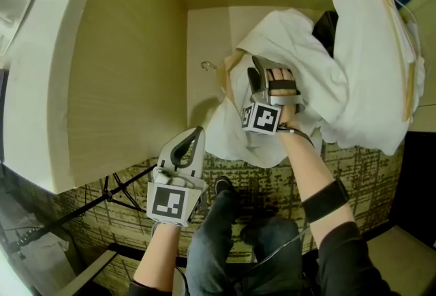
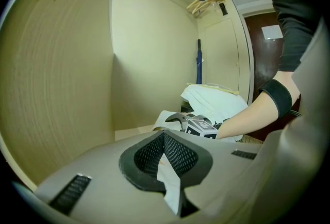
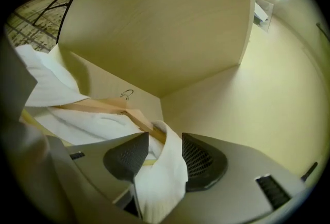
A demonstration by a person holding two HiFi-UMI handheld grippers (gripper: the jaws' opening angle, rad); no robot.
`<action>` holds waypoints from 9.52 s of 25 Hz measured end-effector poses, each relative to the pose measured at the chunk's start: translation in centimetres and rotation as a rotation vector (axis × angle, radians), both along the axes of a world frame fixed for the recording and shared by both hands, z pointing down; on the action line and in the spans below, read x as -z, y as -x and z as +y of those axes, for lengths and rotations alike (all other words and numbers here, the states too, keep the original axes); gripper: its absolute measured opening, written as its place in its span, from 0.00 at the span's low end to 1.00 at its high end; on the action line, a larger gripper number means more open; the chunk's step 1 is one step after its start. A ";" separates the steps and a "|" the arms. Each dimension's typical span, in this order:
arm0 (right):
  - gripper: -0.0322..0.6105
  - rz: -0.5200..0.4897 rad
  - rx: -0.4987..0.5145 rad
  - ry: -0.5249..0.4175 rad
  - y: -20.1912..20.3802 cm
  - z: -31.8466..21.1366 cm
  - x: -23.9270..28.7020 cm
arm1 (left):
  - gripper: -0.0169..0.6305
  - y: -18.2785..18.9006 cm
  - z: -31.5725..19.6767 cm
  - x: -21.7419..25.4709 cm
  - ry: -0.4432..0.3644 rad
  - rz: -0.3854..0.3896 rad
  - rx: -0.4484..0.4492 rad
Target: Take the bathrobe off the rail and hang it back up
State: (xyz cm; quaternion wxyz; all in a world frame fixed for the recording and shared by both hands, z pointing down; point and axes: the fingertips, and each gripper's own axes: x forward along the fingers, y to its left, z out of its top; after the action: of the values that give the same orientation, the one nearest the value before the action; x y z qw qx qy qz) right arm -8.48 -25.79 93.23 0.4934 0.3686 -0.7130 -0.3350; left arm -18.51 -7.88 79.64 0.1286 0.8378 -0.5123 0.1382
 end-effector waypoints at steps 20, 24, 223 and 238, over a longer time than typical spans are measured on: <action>0.08 -0.601 -0.187 0.087 -7.9 13.7 43.4 | 0.03 -3.3 6.6 30.9 -0.097 0.050 0.040; 0.08 -0.745 -0.193 0.089 -10.4 18.1 52.3 | 0.03 -3.3 8.7 37.2 -0.134 0.071 0.057; 0.30 -2.559 0.302 0.603 -5.2 -5.4 58.6 | 0.03 -4.2 -13.4 45.0 -0.340 0.048 0.101; 0.28 -2.417 0.576 0.278 -9.2 -7.1 81.8 | 0.03 -7.8 -16.6 67.1 -0.653 0.126 -0.008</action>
State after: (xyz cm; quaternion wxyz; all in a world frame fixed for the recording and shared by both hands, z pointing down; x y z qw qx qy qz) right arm 0.71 -32.93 11.44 -0.5328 0.2154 -0.7936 0.1999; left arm -10.72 -24.47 12.49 -0.1159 0.8437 -0.5173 -0.0847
